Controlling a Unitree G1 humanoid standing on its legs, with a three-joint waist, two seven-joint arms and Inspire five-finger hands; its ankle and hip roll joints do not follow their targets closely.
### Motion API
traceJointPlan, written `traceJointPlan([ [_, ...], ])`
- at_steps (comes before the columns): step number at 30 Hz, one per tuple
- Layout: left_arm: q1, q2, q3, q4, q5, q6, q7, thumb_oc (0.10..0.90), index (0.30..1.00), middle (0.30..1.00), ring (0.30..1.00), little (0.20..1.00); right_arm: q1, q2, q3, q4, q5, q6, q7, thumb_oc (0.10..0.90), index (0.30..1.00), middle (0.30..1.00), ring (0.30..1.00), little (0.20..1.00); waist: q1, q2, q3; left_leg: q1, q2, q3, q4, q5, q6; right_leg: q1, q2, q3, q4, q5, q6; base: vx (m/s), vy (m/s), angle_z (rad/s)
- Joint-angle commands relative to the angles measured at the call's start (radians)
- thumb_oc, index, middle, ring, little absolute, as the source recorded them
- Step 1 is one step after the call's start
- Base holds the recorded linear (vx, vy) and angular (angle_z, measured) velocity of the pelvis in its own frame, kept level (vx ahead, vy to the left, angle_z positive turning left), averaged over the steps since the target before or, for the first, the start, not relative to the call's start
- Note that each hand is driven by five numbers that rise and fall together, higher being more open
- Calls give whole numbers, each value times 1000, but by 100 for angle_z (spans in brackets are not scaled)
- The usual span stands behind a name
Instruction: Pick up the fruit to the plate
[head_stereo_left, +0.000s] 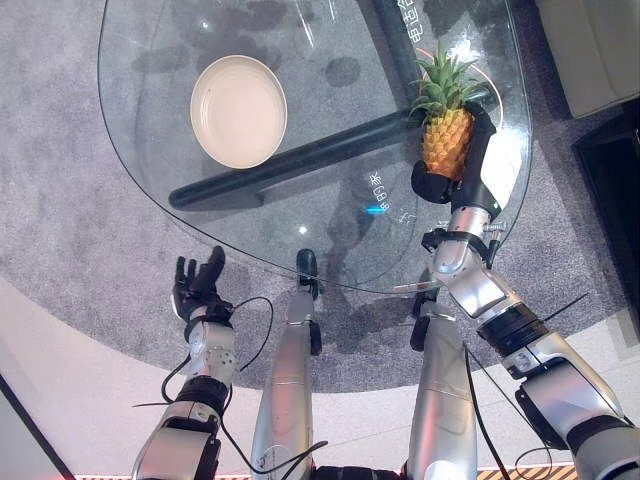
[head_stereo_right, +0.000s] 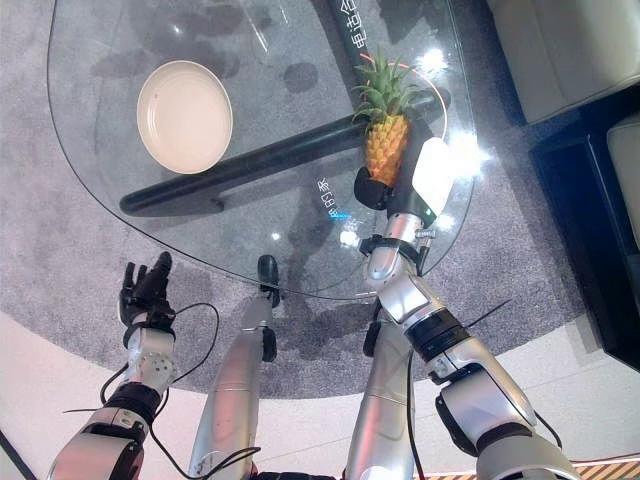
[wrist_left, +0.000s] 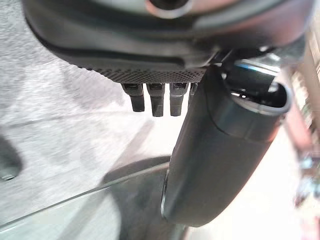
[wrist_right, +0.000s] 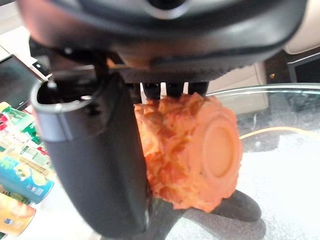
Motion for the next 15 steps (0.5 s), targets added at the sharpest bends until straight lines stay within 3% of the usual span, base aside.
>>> traceJointPlan([
  [1,-24,105,67,25,45,-148,131,800,900,900,900,900,-7,-93,-37,-90,-123,-75,-104,100,300,300,300,200,-5,26,-18,9,-60,0,66,-93,25,32,45,-71,-136,65,-25,0,0,0],
  [8,-56,138,111,-64,142,-246,249,800,900,900,900,900,-5,-131,-65,-170,-189,-142,-131,100,300,300,300,200,-8,21,-18,11,-55,0,65,-97,22,38,48,-70,-137,54,-24,0,0,0],
  [15,-76,150,128,-142,218,-298,299,800,900,900,900,900,-13,-145,-77,-226,-263,-187,-116,100,300,300,300,200,-7,19,-18,10,-52,2,60,-93,20,43,48,-72,-147,59,-24,0,0,0],
])
